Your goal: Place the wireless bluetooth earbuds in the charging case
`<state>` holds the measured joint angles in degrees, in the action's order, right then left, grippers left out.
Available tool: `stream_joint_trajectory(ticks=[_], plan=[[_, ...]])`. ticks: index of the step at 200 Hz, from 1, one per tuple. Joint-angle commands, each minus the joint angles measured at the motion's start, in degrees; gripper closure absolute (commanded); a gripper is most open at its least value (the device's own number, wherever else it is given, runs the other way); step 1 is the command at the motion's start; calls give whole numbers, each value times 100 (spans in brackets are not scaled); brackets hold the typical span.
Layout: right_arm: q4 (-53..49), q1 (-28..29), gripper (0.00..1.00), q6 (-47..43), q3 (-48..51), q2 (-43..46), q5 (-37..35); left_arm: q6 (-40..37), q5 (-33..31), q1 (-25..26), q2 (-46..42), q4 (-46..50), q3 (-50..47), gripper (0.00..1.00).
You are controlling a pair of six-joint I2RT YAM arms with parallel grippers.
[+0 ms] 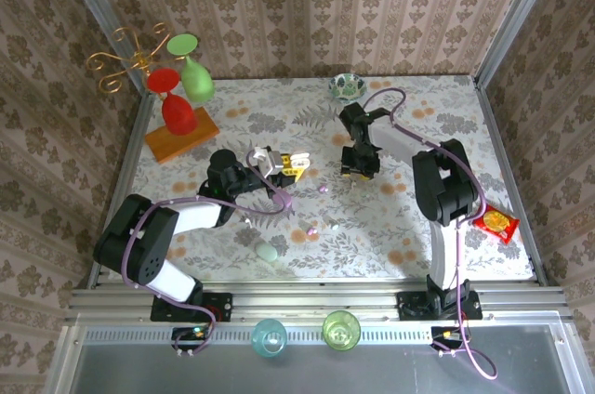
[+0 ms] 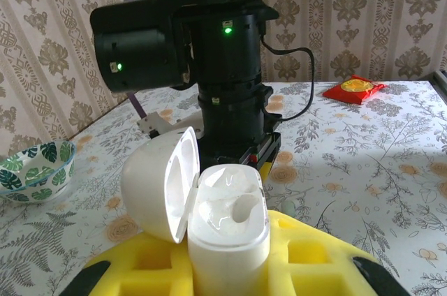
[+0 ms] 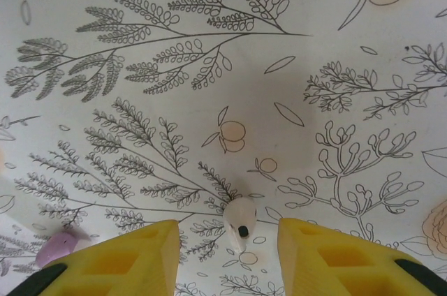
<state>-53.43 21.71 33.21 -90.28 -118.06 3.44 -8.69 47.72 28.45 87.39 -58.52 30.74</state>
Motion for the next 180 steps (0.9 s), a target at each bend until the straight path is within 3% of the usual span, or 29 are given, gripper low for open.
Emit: stream_joint_trajectory(ticks=[1,180], plan=[[-784,17,59,-124,-419,-281,0,-151,34,-15,-103,43,-55,100],[-1280,-143,69,-470,-1100,-1055,383,-89,94,10,10,-80,-62,100]])
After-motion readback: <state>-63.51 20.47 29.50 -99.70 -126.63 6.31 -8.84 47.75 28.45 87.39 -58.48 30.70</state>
